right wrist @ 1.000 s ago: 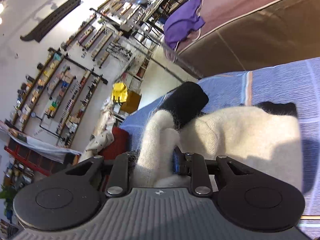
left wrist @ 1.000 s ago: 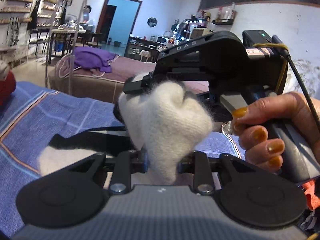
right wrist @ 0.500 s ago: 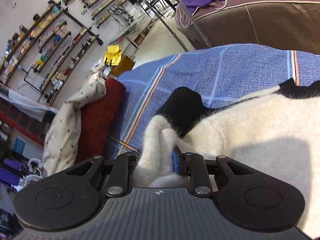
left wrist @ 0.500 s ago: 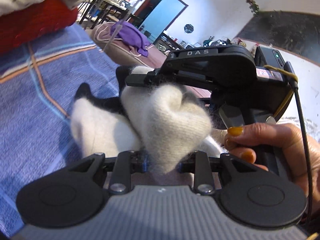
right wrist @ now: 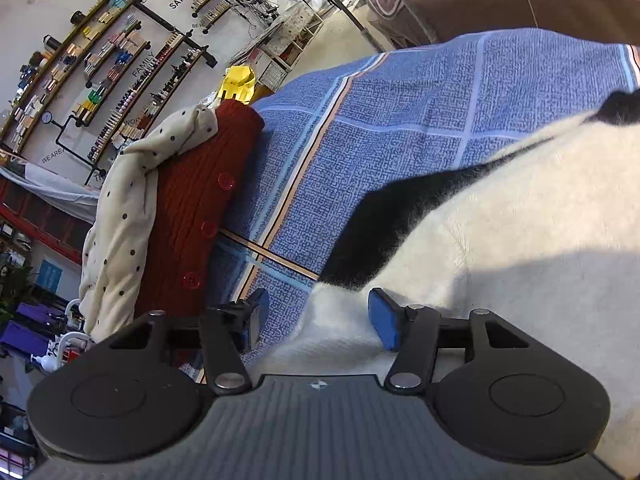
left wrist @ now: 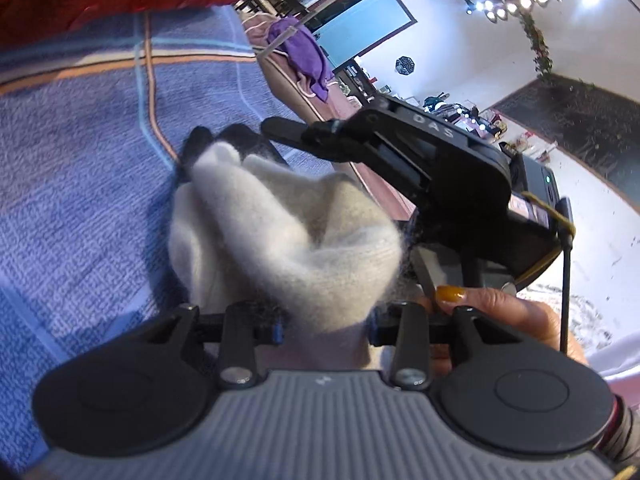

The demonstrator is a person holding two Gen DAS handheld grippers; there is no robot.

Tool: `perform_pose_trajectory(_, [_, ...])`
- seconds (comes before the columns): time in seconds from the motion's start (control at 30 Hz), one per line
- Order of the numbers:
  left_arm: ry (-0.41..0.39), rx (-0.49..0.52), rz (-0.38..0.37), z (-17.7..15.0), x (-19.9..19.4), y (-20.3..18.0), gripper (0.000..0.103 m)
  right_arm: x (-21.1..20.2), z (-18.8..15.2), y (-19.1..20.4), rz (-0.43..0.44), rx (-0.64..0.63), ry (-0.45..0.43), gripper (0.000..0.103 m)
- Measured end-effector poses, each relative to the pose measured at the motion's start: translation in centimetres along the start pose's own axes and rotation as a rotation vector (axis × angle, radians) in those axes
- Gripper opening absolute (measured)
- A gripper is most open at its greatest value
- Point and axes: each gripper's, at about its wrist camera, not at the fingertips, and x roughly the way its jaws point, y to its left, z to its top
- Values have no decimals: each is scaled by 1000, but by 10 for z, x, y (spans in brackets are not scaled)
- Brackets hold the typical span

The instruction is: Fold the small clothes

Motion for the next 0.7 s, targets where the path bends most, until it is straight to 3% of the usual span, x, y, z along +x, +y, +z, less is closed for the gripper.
perform_pose_trajectory(0.07, [4, 6, 4, 1, 0, 1, 40, -6, -1, -1, 35, 25, -30, 95])
perform_pose_trajectory(0.13, [5, 13, 18, 2, -3, 1, 44, -25, -4, -1, 122, 47, -118, 103])
perform_pose_trajectory(0.23, [-3, -2, 43, 5, -10, 3, 53, -60, -7, -1, 174, 47, -211, 103])
perform_pose_trajectory(0.4, [-41, 157, 215, 2, -18, -11, 72, -120, -32, 3, -21, -163, -305, 103])
perform_pose_trajectory(0.57, [-159, 460, 431, -9, -32, -66, 73, -159, -69, -10, -164, -275, -359, 103])
perform_pose_trajectory(0.63, [-226, 555, 459, -14, -40, -91, 71, -167, -80, -14, -227, -339, -373, 103])
perform_pose_trajectory(0.7, [-252, 621, 408, -16, -46, -114, 67, -170, -89, -15, -264, -394, -383, 103])
